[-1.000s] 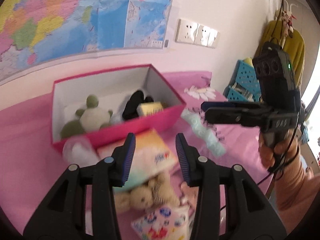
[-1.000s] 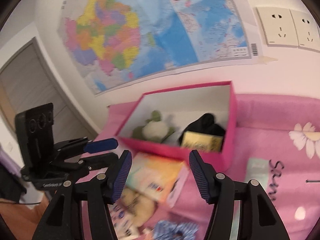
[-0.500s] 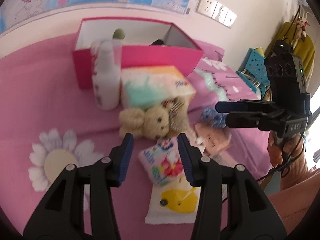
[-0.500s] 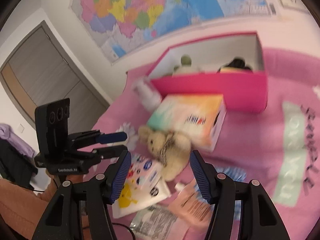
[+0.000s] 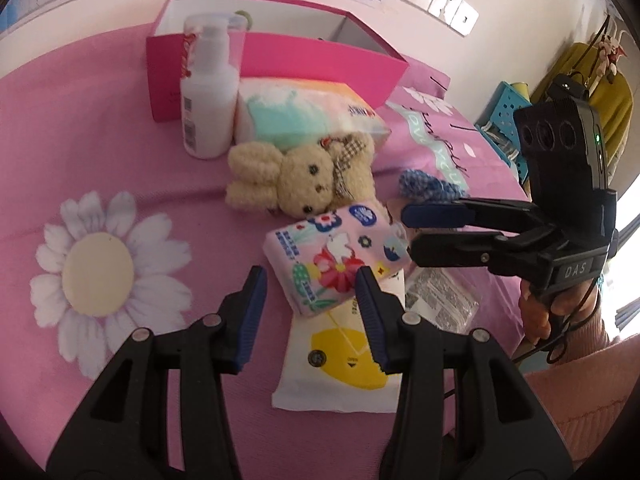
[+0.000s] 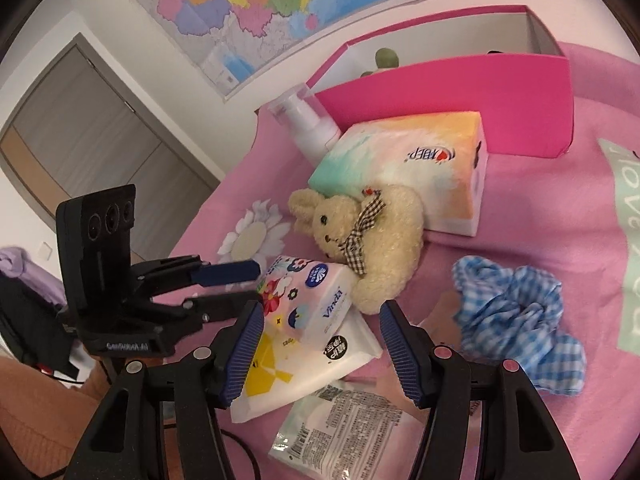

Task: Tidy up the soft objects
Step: 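Move the right gripper down to the pink floral tissue pack, then grasp the pink floral tissue pack with the right gripper and lift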

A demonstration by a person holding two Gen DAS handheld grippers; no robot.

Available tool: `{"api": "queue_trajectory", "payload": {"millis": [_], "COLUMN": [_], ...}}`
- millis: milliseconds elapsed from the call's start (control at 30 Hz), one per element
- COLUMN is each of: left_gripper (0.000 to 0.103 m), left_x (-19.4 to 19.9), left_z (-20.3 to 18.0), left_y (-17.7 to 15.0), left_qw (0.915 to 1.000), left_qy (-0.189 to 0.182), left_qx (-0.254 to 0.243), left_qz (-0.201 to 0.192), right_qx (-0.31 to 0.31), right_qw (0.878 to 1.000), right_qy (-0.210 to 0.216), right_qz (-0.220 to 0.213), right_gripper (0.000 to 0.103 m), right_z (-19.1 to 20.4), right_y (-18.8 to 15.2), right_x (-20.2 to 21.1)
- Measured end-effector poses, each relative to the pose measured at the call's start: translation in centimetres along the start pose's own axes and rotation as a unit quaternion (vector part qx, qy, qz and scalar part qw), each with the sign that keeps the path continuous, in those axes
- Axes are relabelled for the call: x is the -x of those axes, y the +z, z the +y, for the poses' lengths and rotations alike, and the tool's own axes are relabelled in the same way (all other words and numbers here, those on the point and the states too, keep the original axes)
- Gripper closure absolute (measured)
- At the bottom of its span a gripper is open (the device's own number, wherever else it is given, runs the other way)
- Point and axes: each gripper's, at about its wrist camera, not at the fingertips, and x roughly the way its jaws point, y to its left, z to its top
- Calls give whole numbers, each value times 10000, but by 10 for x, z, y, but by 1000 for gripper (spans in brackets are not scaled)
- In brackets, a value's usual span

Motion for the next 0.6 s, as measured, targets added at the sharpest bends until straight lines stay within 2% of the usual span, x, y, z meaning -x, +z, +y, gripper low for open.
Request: {"api": "queue_trajectory", "payload": {"millis": [200, 433, 600], "left_gripper": [55, 59, 59], "left_x": [-1, -1, 3], "left_z": [-3, -5, -9], "left_y": [-1, -2, -3], "left_qw": [9999, 9997, 9995], "left_qy": [-162, -255, -305], "left_qx": [21, 26, -24], "left_qz": [9, 44, -18], "right_qx": [10, 45, 72], "right_qw": [10000, 9999, 10000], "right_qy": [18, 102, -18], "right_qz": [28, 75, 43], "right_gripper": [44, 63, 68], "right_z": [4, 8, 9], "right_y": [2, 1, 0], "right_x": [-10, -17, -19]}}
